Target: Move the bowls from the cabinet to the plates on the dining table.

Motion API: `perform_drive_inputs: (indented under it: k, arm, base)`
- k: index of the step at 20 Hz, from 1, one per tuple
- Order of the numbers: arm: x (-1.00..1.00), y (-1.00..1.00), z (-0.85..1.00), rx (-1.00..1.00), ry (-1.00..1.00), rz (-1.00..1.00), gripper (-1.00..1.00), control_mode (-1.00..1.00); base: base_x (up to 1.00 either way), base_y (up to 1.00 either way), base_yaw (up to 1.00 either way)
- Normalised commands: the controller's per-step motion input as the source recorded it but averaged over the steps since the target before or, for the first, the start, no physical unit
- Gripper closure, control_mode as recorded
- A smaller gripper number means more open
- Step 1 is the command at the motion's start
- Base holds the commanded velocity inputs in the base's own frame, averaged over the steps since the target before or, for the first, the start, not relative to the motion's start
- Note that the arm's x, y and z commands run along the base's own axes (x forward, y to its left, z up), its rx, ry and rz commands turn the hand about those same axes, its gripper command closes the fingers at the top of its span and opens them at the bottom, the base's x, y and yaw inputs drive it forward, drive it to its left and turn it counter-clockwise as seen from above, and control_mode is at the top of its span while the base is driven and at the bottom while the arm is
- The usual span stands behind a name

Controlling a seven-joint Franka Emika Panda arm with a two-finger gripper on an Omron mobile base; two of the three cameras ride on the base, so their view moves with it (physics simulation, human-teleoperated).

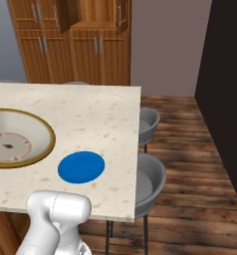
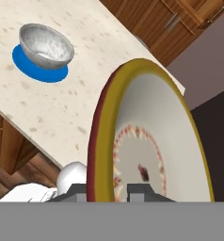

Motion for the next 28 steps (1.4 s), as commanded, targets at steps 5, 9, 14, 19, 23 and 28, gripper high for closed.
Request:
perform_drive_inputs:
  k: [5,9,14,19,23,28]
  arm:
    - [0.0,0.0,0.0,0.0,0.0,0.0,1.0,1.0]
    - [0.0,0.0,0.0,0.0,0.0,0.0,1.0,1.0]
    - [0.0,0.0,0.0,0.0,0.0,0.0,1.0,1.0]
    - [0.0,0.0,0.0,0.0,0.0,0.0,1.0,1.0]
    - [0.0,0.0,0.0,0.0,0.0,0.0,1.0,1.0]
    - [0.0,0.0,0.0,0.0,0.0,0.0,1.0,-1.0]
  base:
    - [0.59,-0.15,0.05]
    - [0.14,-0.04,0.01]
    - [-0.2,0.0,0.0]
    - [0.0,0.0,0.0]
    - [0.0,0.0,0.0]
    - [0.0,0.0,0.0]
